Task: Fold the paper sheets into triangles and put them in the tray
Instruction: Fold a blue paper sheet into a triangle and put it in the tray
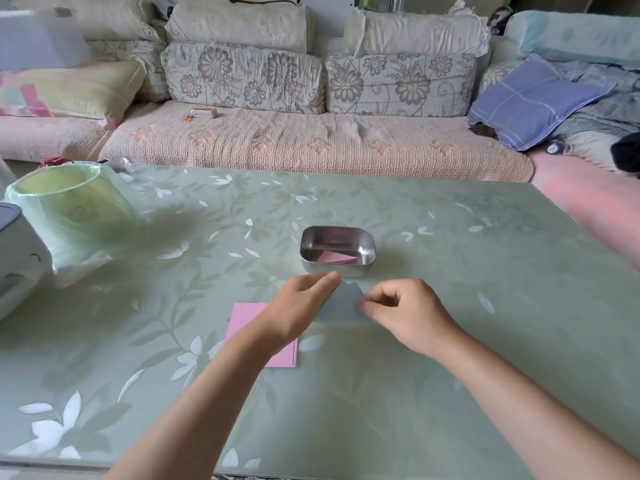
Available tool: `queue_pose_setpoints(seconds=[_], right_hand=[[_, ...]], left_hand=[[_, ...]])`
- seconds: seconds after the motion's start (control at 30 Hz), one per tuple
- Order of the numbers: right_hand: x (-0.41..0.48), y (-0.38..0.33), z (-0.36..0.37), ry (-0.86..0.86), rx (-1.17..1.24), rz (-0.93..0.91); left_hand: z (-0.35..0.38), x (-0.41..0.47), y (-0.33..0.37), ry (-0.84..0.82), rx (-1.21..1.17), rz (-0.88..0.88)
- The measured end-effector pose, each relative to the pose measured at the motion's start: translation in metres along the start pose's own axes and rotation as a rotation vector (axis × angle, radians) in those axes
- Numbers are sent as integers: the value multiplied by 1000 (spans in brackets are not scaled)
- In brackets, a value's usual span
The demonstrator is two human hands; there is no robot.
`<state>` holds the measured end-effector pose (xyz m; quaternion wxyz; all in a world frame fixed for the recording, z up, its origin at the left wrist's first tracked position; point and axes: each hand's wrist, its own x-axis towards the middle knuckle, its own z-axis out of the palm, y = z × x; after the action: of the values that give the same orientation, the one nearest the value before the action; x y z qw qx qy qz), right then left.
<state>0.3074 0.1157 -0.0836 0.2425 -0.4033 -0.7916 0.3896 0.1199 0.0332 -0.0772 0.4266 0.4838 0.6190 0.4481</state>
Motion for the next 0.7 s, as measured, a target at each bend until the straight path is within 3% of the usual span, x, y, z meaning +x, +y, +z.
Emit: queue_pose_setpoints(seconds=[0.2, 0.7], right_hand=[[-1, -3, -1, 20, 173, 79], [-2, -5, 2, 18, 275, 177]], left_hand=[[4, 2, -6, 100, 211, 72], [17, 7, -14, 184, 236, 76]])
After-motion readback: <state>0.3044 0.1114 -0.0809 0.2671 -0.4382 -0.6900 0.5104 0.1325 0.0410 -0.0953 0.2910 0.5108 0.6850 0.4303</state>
